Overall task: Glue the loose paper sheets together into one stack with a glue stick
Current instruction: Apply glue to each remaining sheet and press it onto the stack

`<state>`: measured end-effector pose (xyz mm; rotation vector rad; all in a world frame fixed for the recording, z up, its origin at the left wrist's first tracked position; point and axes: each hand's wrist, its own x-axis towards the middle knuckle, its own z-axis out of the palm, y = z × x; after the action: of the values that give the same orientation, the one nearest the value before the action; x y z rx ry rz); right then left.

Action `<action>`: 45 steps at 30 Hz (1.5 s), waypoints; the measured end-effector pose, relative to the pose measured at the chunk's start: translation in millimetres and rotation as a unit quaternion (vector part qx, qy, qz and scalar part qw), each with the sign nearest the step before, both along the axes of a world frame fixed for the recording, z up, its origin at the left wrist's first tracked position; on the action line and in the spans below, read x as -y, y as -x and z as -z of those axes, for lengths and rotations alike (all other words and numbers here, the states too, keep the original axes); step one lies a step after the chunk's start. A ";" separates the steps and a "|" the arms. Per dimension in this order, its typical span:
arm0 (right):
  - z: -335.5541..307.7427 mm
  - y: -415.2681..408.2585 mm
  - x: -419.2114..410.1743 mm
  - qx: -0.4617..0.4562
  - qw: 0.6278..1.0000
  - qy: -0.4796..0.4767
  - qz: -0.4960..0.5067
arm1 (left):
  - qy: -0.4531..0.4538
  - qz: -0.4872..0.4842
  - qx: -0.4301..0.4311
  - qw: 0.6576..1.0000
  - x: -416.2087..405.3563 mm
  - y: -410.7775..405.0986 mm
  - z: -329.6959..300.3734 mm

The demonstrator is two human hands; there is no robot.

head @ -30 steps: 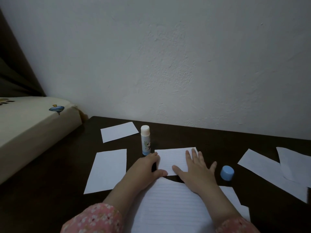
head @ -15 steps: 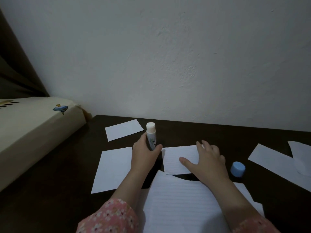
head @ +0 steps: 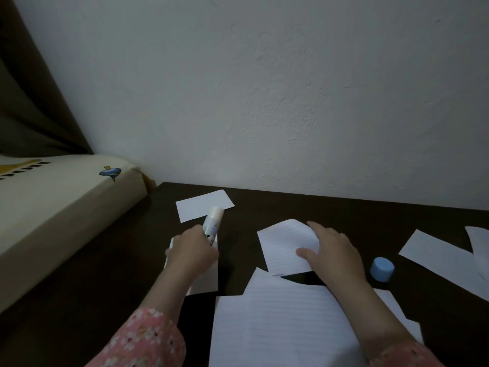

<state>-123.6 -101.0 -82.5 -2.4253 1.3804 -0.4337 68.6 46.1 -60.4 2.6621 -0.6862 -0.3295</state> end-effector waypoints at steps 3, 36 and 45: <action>-11.0 1.8 -7.4 0.080 0.997 -0.019 0.000 | -0.044 0.003 -0.033 0.999 -17.5 5.6 6.9; -31.3 30.1 -60.5 -0.266 0.953 -0.140 -0.046 | 0.117 0.028 0.049 0.992 -15.9 35.5 28.2; -45.0 36.1 -49.9 -0.158 0.967 -0.195 -0.046 | 0.027 0.078 0.055 0.995 8.6 29.8 21.3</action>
<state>-159.7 -51.1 -37.5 -2.2764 1.3125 0.2408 38.8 37.5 -81.7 2.5961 -0.9281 -0.2030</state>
